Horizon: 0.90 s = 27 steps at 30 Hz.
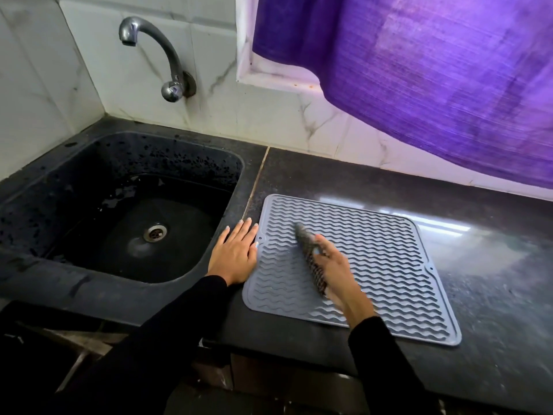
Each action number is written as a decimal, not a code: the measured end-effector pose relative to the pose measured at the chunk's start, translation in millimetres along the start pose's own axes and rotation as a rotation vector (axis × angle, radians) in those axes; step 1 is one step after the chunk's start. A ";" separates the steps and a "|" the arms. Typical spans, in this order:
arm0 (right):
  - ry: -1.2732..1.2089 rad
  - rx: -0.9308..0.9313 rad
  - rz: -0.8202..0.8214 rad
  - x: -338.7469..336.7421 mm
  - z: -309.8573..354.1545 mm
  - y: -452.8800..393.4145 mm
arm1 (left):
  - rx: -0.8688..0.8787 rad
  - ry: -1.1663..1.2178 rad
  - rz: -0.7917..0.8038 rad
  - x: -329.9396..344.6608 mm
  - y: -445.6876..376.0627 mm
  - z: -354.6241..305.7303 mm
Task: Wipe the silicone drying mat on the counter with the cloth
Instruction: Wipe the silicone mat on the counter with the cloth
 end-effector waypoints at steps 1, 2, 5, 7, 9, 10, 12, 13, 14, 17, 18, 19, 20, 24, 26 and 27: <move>-0.051 0.044 -0.120 -12.4 -3.3 -2.5 | -0.005 0.011 0.002 0.0 0.0 -0.7; -0.032 0.085 -0.217 -21.0 -4.3 -1.9 | -0.009 0.019 0.001 0.1 0.0 -1.5; 0.114 -0.009 -0.358 -21.4 10.1 4.8 | -0.015 0.032 -0.004 -1.4 -0.4 -1.5; 0.301 -0.134 -0.201 6.2 18.3 19.0 | -0.014 0.029 0.000 -1.7 -0.2 -0.5; 0.484 -0.134 -0.090 40.6 13.1 37.9 | -0.005 0.009 -0.008 -1.2 -0.3 -0.4; 0.626 -0.188 -0.106 54.0 6.8 43.5 | -0.002 0.001 -0.015 -1.0 -0.4 -0.9; 0.699 -0.212 -0.168 65.1 -8.1 45.4 | 0.007 -0.012 -0.030 -1.3 -0.1 -2.5; 0.635 -0.154 -0.148 65.3 -9.4 43.6 | 0.008 -0.019 -0.029 -1.0 -0.1 -2.0; 0.583 -0.116 -0.123 63.5 -10.3 41.6 | 0.005 -0.027 -0.025 -0.2 0.0 -1.4; 0.520 -0.067 -0.112 54.7 -6.6 36.4 | 0.004 -0.044 -0.028 1.1 -1.9 -0.5; 0.505 -0.057 -0.103 51.8 -5.1 34.4 | 0.006 -0.041 -0.028 1.1 -2.0 -0.2; 0.473 -0.042 -0.090 48.7 -2.4 32.9 | 0.009 -0.036 -0.028 0.5 -2.4 0.1; 0.433 -0.012 -0.074 45.6 -0.3 33.0 | 0.015 -0.031 -0.025 0.3 -1.8 0.0; 0.116 0.070 -0.070 22.8 3.3 22.9 | 0.012 -0.026 0.008 -1.1 -1.2 0.4; -0.205 0.188 -0.115 -3.9 0.6 17.6 | 0.003 -0.020 0.010 -1.4 -1.4 -0.5; -0.301 0.250 -0.188 -20.8 -1.9 15.8 | -0.004 -0.016 0.010 -1.3 -1.2 -0.8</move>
Point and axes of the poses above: each hand's wrist, its own y-axis away from the middle knuckle, its own x-axis out of the palm, z = x × y, the point moved 2 cm from there along -y, towards the middle knuckle, and after that the axes turned 4 degrees about -x, right-handed, at the moved point
